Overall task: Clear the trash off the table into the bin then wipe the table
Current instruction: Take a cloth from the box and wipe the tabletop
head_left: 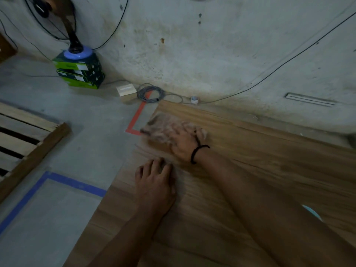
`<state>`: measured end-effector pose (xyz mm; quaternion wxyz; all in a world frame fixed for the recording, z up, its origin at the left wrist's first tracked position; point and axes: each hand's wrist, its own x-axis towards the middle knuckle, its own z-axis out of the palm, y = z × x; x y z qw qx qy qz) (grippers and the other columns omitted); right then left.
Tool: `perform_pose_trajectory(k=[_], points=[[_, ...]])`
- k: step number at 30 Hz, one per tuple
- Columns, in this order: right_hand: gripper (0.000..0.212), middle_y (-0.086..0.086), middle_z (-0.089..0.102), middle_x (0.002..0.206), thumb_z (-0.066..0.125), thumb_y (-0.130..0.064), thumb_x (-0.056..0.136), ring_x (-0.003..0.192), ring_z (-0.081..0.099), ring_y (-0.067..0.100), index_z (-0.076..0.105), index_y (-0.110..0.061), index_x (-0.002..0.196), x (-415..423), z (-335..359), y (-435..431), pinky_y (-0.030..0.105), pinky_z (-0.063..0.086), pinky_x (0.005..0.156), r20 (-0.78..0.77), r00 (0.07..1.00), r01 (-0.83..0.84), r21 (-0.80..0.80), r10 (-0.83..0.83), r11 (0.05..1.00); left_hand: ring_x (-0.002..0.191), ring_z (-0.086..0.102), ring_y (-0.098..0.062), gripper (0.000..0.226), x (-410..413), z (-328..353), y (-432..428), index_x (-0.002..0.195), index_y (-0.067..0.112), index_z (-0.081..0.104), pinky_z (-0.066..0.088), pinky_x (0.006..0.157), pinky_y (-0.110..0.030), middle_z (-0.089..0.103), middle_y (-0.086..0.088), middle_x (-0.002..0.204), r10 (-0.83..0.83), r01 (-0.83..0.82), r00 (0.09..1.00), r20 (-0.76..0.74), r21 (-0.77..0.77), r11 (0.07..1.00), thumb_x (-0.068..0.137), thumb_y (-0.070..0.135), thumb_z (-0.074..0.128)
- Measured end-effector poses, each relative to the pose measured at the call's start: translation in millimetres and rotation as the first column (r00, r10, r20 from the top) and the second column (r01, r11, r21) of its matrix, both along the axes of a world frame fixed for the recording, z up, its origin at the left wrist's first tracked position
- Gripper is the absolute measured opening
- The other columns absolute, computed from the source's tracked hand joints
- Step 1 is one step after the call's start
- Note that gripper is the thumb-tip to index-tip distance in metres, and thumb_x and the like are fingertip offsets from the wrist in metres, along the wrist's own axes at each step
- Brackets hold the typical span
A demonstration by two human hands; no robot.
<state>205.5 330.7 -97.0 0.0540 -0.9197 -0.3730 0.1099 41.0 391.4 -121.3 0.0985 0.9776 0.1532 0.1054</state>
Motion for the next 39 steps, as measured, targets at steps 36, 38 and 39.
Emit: perform_pose_trajectory(k=[36,38,39], points=[[0.082,-0.001,0.024,0.159,0.014,-0.085,0.070,0.140,0.029,0.040,0.024,-0.049,0.143,189,-172,30,0.065,0.017,0.110,-0.209,0.865,0.468,0.010,-0.456,0.884,0.114,0.053,-0.030,0.036,0,-1,0,0.108,0.027,0.064,0.038,0.093,-0.044,0.061,-0.004,0.125,0.010,-0.010,1.000,0.022,0.000,1.000,0.080,0.041,0.046],[0.076,0.004,0.030,0.155,0.028,-0.076,0.073,0.138,0.031,0.039,0.029,-0.044,0.142,169,-117,-40,0.063,0.021,0.111,-0.092,0.754,0.651,-0.017,-0.650,0.758,0.113,0.054,-0.030,0.036,0,-1,-2,0.107,0.027,0.065,0.039,0.093,-0.044,0.062,-0.004,0.124,0.019,-0.019,0.999,0.029,-0.019,1.000,0.080,0.040,0.045],[0.070,0.005,0.029,0.154,0.032,-0.071,0.074,0.138,0.030,0.039,0.031,-0.045,0.139,143,-67,-63,0.064,0.021,0.111,-0.055,0.700,0.713,-0.002,-0.712,0.702,0.113,0.054,-0.031,0.036,1,0,-2,0.107,0.026,0.066,0.039,0.093,-0.044,0.062,-0.004,0.123,0.021,-0.020,0.999,0.033,-0.026,0.999,0.080,0.040,0.045]])
